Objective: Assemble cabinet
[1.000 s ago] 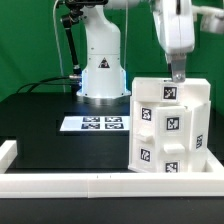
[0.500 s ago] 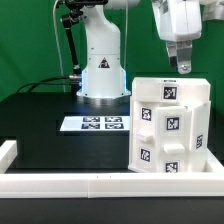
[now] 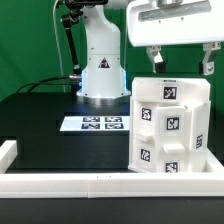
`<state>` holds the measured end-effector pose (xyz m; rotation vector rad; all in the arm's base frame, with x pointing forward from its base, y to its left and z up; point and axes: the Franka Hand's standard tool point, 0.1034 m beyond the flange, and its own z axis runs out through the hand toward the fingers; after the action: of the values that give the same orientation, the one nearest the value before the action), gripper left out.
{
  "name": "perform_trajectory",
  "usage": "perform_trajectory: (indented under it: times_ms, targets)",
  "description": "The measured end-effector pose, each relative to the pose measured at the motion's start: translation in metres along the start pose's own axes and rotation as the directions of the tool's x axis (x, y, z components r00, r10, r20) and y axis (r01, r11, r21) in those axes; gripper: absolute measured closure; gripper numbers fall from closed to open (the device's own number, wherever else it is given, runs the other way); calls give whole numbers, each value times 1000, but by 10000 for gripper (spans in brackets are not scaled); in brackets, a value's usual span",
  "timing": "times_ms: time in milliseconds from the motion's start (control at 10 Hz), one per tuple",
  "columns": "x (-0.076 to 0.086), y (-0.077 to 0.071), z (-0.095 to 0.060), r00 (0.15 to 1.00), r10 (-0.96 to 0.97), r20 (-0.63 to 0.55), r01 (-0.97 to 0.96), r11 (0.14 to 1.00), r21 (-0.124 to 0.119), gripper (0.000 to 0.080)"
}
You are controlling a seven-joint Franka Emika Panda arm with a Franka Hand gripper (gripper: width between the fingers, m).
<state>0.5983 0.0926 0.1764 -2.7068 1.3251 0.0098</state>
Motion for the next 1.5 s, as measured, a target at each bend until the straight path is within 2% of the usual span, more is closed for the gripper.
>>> perform_trajectory:
  times_ms: [300, 600, 800, 1000, 1200, 1300, 1500]
  targets:
    - [0, -2, -2, 976, -218, -2, 218, 976, 1, 2]
    - [1, -1, -2, 906, -423, -3, 423, 906, 0, 2]
    - [1, -1, -2, 826, -564, -5, 564, 826, 0, 2]
    - [0, 1, -2, 676, -737, -7, 737, 676, -5, 2]
    - [2, 0, -2, 465, -885, -16, 885, 466, -12, 2]
    - [2, 0, -2, 356, -934, -12, 934, 356, -22, 2]
    - [2, 1, -2, 192, -981, -1, 981, 191, -30, 2]
